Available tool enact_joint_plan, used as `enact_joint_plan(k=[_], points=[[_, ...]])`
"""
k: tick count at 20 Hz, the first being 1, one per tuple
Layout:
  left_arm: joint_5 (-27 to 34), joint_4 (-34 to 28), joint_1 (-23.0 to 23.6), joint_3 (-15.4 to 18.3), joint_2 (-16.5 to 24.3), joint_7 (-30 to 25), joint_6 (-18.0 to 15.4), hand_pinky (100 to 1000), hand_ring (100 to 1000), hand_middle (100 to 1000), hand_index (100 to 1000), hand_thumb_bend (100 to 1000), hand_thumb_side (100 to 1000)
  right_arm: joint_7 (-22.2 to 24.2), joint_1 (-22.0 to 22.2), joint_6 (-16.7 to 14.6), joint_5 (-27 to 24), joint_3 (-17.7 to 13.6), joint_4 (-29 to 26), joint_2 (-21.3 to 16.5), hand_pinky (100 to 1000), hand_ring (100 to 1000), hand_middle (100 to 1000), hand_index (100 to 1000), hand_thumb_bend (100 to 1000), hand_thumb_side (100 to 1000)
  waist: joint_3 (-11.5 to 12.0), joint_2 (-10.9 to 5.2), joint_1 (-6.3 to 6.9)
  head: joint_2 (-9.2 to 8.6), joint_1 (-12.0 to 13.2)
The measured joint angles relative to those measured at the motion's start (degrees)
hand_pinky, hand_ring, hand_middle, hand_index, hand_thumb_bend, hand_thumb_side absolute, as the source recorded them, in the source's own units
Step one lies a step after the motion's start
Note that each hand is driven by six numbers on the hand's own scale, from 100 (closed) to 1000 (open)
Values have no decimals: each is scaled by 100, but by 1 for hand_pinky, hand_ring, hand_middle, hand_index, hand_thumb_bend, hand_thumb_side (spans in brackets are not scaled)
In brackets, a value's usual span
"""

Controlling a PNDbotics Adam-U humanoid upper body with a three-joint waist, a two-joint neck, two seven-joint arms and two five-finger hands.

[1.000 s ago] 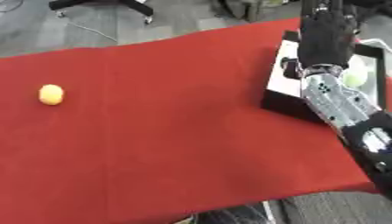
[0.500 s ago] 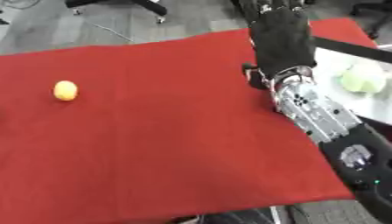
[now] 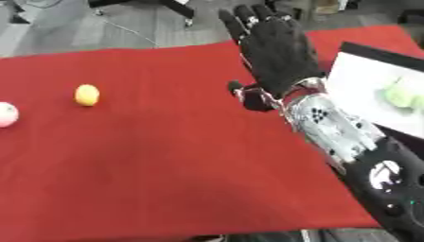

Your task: Pick up the objects with one hand, pass them to the other hand, and then place them into the box on the other side of the table.

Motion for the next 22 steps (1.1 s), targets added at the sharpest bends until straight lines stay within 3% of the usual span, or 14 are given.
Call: enact_joint_plan(k=[2,4,7,11,16,22], points=[[-1070,411,-204,-91,0,483,-173,697,612,617,798,526,193,-39,-29,-58,-54,4,0,41,545,834,819,947,486,290,-50,0,-14,0,131],[-2092,824,-375,-165,-12,1091,-139,694,614,616,795,551,201,-70,-50,-91,-101,4,0,64,543,835,819,948,479,293,-99,0,-37,0,291],[-3385,1397,-533,-237,-102,2044,84,685,606,599,780,592,211,-115,-69,-100,-168,5,0,96,503,830,811,947,466,295,-175,3,-45,0,506],[-4525,2067,-625,-285,-152,3117,473,677,596,587,768,589,225,-176,-76,-53,-259,10,0,119,471,826,805,947,445,305,-256,19,-51,0,611],[-5094,2767,-678,-299,-150,4021,993,670,579,571,758,508,202,-261,-76,41,-361,47,0,143,450,823,800,948,416,315,-329,56,-71,0,619],[-4744,3177,-678,-310,-146,4768,1415,669,553,544,751,404,144,-355,-95,141,-445,78,0,185,431,819,794,948,372,330,-432,158,-122,0,616]])
